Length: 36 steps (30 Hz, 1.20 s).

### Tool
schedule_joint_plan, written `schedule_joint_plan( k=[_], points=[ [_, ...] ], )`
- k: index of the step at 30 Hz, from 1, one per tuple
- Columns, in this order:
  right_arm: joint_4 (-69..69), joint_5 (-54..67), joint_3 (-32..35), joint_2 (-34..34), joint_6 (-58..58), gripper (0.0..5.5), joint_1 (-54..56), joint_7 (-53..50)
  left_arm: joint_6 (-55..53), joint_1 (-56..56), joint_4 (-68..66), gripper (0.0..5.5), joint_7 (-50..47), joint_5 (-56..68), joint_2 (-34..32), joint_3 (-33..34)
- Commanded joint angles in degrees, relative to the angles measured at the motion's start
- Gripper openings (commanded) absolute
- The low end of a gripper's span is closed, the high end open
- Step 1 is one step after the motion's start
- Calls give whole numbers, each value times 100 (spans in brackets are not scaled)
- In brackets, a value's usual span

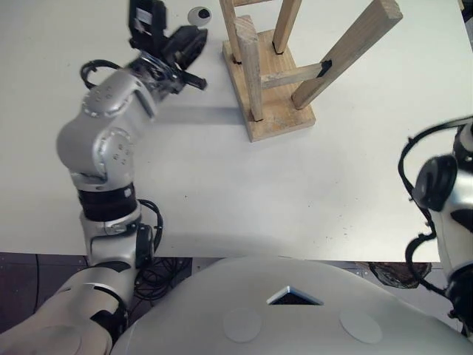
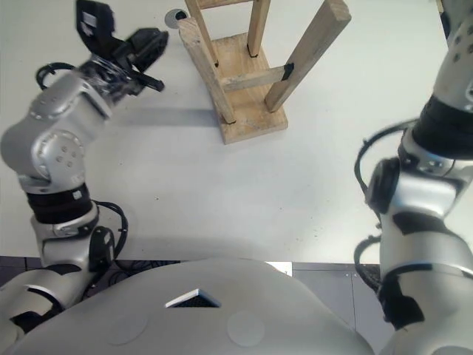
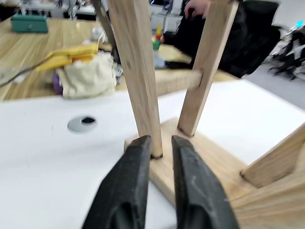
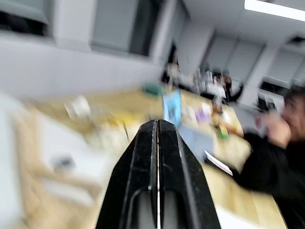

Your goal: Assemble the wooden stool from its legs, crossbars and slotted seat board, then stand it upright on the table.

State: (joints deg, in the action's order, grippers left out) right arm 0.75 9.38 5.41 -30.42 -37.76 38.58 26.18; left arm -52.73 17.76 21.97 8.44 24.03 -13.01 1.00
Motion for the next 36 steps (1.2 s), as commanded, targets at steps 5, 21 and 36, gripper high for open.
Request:
schedule_joint_plan(
  k=[5, 21, 36],
  points=[
    [-790, -351, -1024, 493, 1706, 0, -1215, 400, 109, -296, -177, 3, -962, -756, 840, -652],
    [1422, 977, -1307, 941, -835, 0, -1066, -164, 2901, 1863, -4127, 3, -149, -1887, 138, -392],
    [885, 1969, 1348, -243, -1343, 0, 1779, -672, 3604, 847, -4367, 3, 433, -1695, -308, 390]
  ],
)
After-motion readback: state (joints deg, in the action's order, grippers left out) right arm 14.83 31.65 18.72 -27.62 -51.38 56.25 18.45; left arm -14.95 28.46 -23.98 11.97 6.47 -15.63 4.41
